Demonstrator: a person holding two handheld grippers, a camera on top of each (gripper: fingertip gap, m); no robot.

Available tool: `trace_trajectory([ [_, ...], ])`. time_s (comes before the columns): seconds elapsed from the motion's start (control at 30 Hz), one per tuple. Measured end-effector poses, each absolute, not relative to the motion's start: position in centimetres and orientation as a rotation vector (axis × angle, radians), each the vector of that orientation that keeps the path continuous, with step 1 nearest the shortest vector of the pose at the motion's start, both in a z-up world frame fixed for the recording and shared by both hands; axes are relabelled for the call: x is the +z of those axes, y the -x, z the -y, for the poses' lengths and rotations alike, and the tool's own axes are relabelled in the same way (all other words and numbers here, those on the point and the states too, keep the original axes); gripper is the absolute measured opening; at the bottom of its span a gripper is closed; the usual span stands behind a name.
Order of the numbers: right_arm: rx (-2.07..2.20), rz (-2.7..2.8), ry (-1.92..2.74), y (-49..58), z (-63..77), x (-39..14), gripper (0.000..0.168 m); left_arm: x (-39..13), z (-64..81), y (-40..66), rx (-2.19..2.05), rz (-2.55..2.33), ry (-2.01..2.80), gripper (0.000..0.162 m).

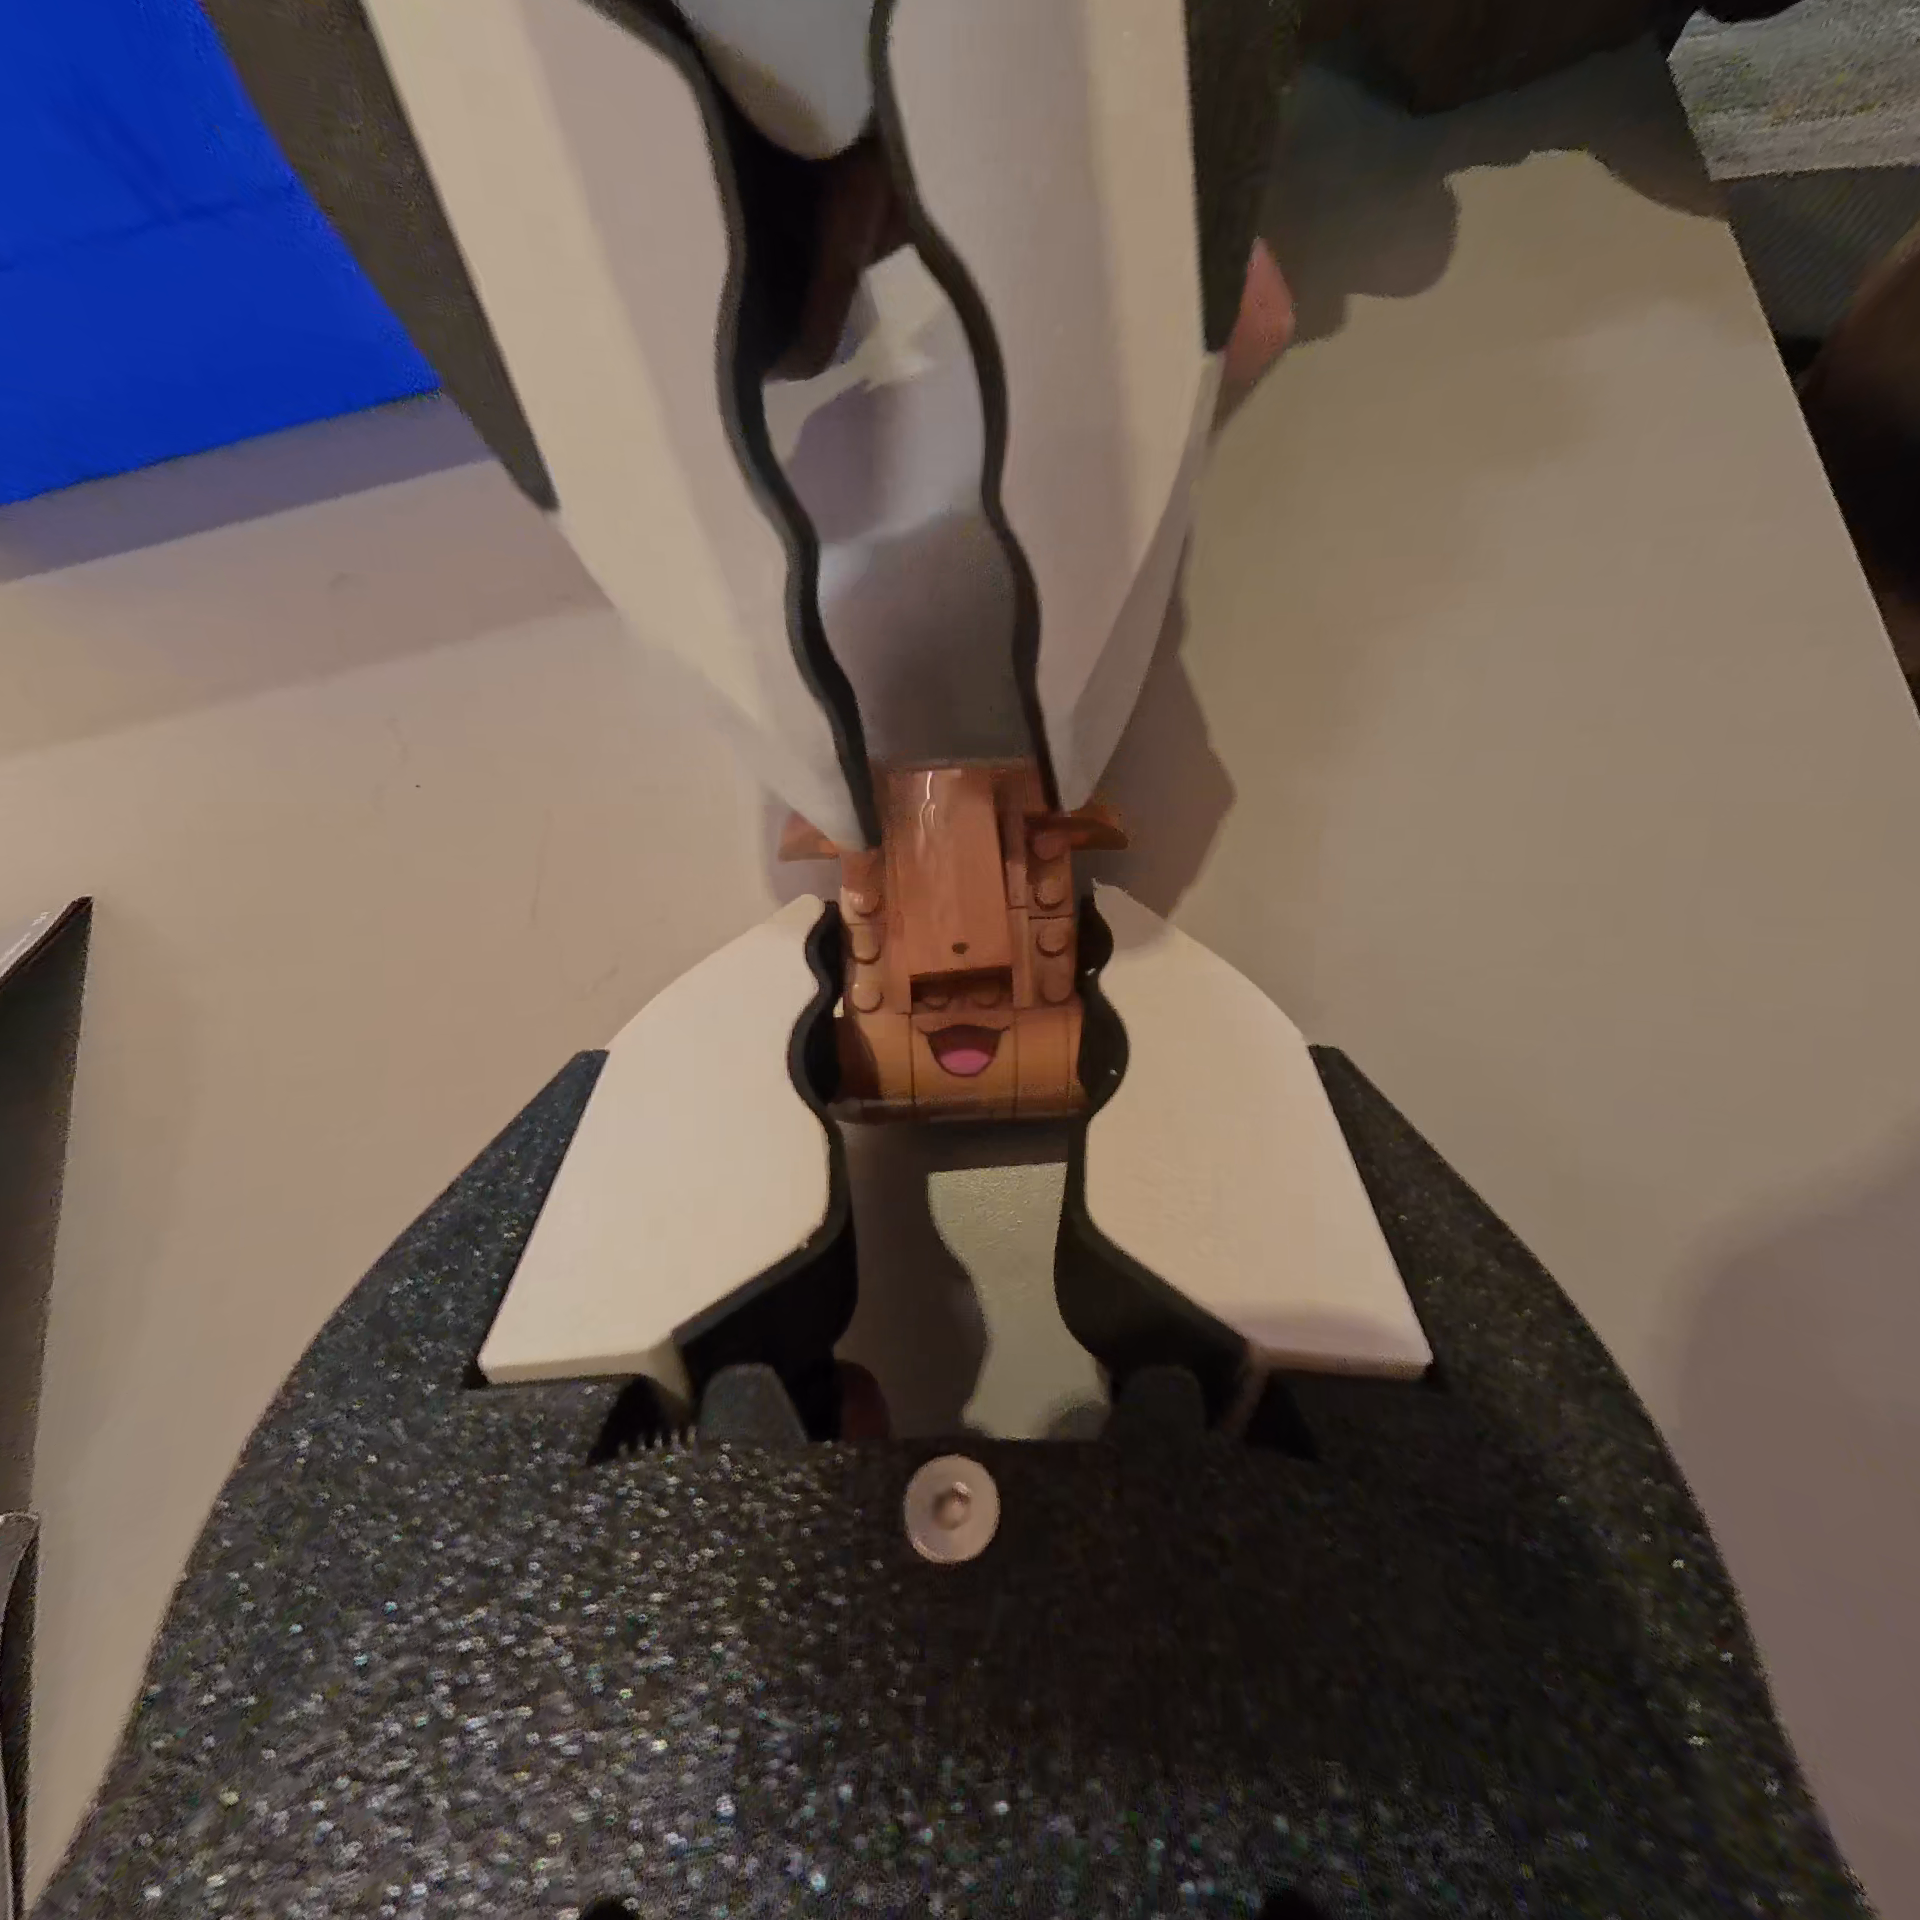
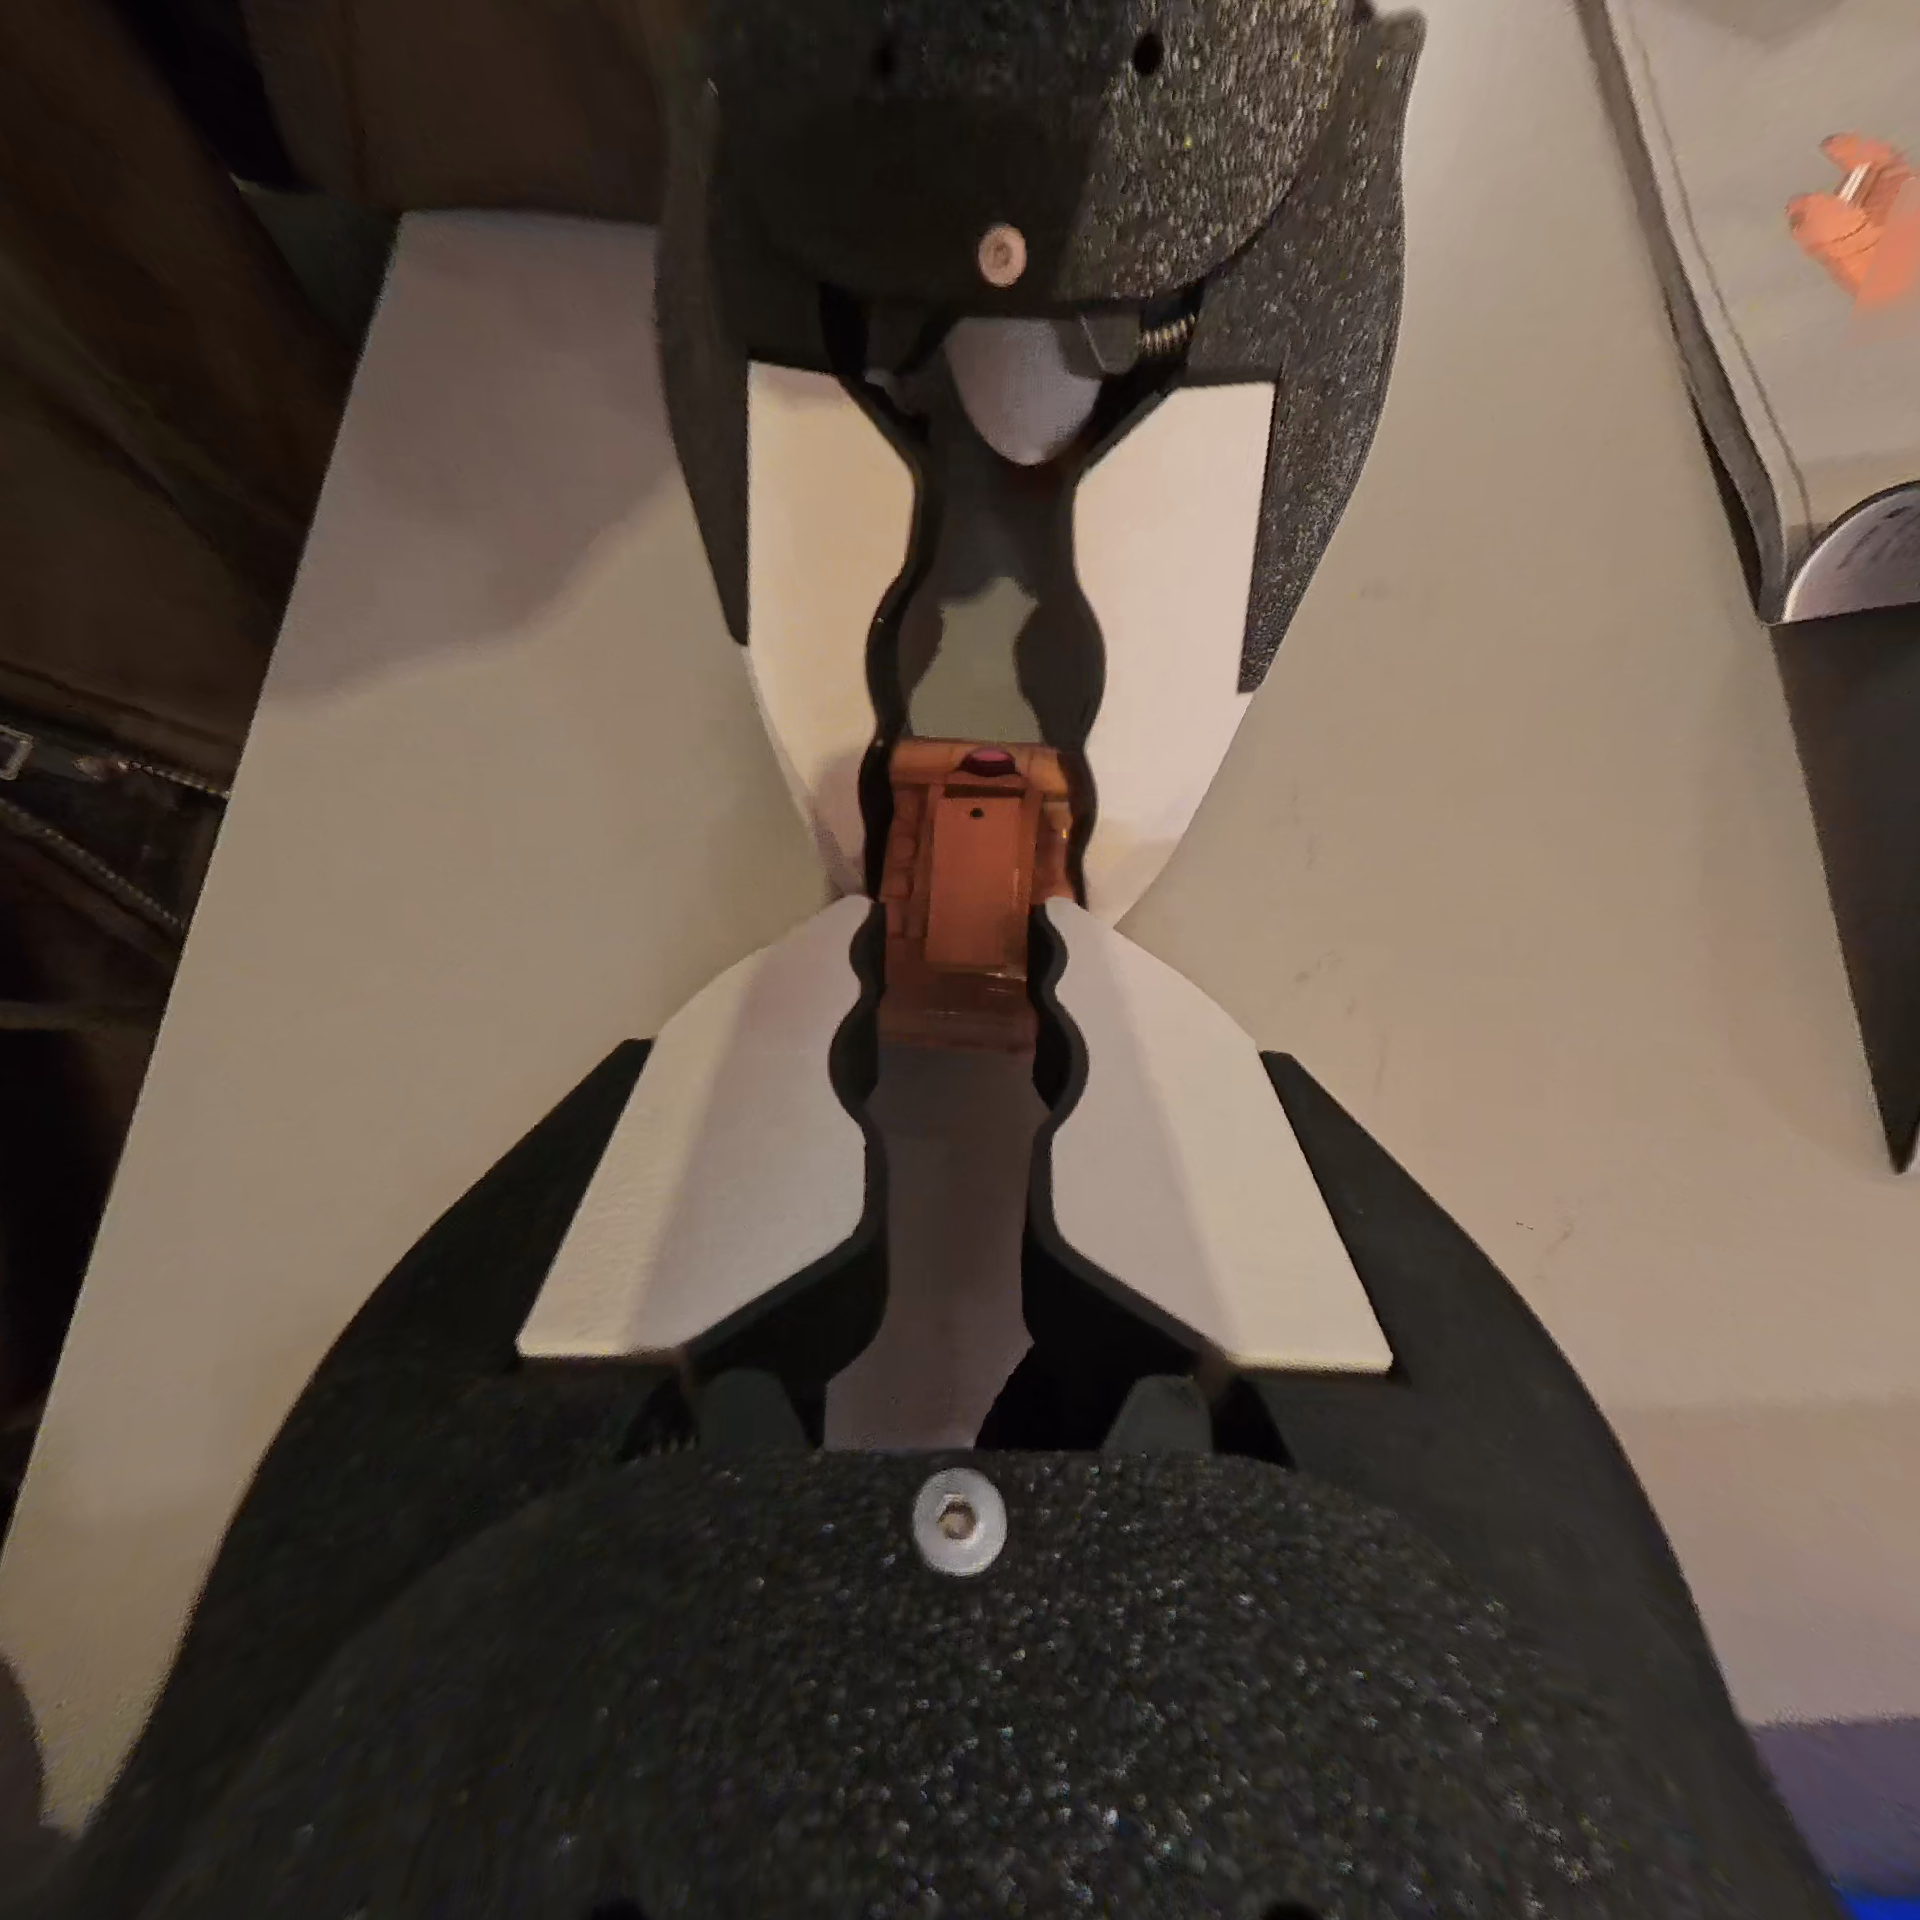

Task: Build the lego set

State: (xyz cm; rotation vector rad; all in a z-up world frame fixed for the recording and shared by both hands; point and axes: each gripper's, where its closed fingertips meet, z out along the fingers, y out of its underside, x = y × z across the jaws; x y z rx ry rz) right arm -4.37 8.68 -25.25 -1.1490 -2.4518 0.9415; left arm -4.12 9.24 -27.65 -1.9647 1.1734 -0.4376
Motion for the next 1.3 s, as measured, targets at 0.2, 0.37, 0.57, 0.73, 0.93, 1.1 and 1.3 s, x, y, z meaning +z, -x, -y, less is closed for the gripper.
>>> trace_trajectory([
  [0.2,1.038,2.152,1.109,4.2,-9.1,-24.2,0.030,-27.5,-9.3,4.1,-0.458,-1.156,1.964,0.043],
  [0.37,1.048,2.067,1.113,3.6,-9.4,-24.5,0.025,-27.7,-9.4,3.9,-0.460,-1.153,1.966,0.043],
  [0.57,1.017,2.039,1.137,3.7,-9.8,-25.1,0.024,-27.4,-9.5,3.9,-0.453,-1.140,1.960,0.043],
  [0.73,1.016,2.033,1.126,3.8,-9.6,-25.2,0.024,-27.4,-9.6,3.9,-0.457,-1.130,1.963,0.043],
  [0.93,1.041,2.010,1.138,3.9,-9.7,-25.1,0.023,-27.4,-9.8,4.0,-0.467,-1.104,1.971,0.043],
  [1.1,1.043,1.995,1.141,4.0,-9.9,-25.0,0.022,-27.4,-9.8,4.0,-0.471,-1.100,1.973,0.043],
  [1.3,1.052,1.974,1.157,4.0,-10.3,-25.0,0.023,-27.4,-9.8,4.0,-0.469,-1.097,1.976,0.043],
])
